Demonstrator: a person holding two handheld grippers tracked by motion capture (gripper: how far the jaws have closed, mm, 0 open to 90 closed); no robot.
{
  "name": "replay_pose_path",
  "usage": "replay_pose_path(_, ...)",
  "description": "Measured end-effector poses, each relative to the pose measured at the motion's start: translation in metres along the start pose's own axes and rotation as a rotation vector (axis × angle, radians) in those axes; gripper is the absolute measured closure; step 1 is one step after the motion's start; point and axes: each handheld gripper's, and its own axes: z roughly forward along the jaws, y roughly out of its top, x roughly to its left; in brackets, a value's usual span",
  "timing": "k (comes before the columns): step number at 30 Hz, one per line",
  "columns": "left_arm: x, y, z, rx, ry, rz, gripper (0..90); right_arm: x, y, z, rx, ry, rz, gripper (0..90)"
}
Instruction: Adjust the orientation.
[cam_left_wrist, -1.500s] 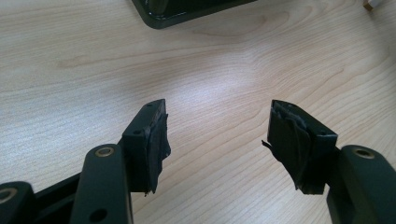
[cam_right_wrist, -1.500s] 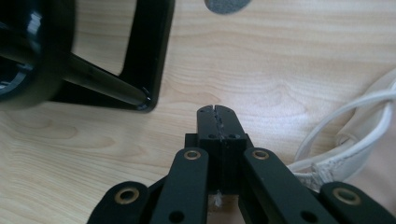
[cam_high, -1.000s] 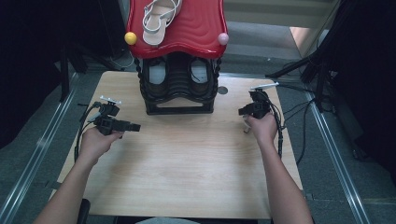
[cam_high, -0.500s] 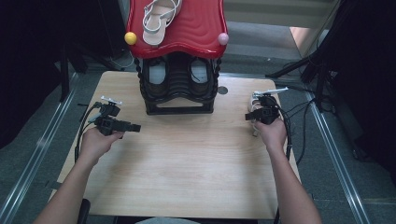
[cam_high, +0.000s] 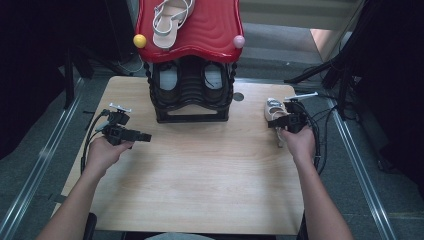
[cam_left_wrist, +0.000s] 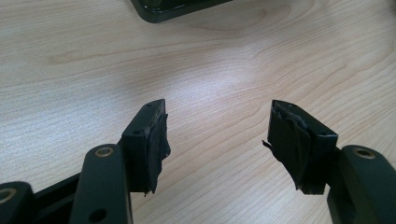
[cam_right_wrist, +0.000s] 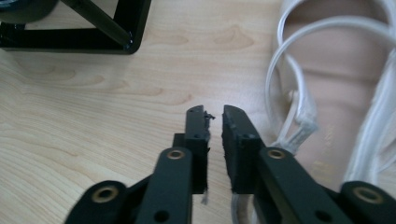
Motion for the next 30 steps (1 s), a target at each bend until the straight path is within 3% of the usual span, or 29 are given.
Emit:
replay_pose_path(7,0.001,0.0,0.0,-0.001,0.007,0.004,38.1,-0.005,0.016,-0.009,-0.018,-0.021,-0.015,60.2)
replay_pose_path(13,0.002,0.0,0.0,0.004,0.009,0.006,38.2,-0.013,0.023,-0.009,-0.021,-0.005,0.014,43.2)
replay_pose_path(16,0.002,0.0,0.001,0.006,0.01,0.006,38.1,-0.016,0.026,-0.014,-0.045,0.001,0.028,40.9)
replay_pose_path(21,0.001,0.0,0.001,0.009,0.009,0.011,38.2,-0.022,0.033,-0.023,-0.068,-0.03,0.041,40.0)
replay_pose_path(29,0.001,0.0,0.002,0.013,0.01,0.012,38.1,-0.044,0.032,-0.001,-0.031,-0.095,0.1,31.3)
replay_pose_path(30,0.001,0.0,0.003,0.013,0.01,0.011,38.1,-0.046,0.032,0.001,-0.031,-0.086,0.098,30.9)
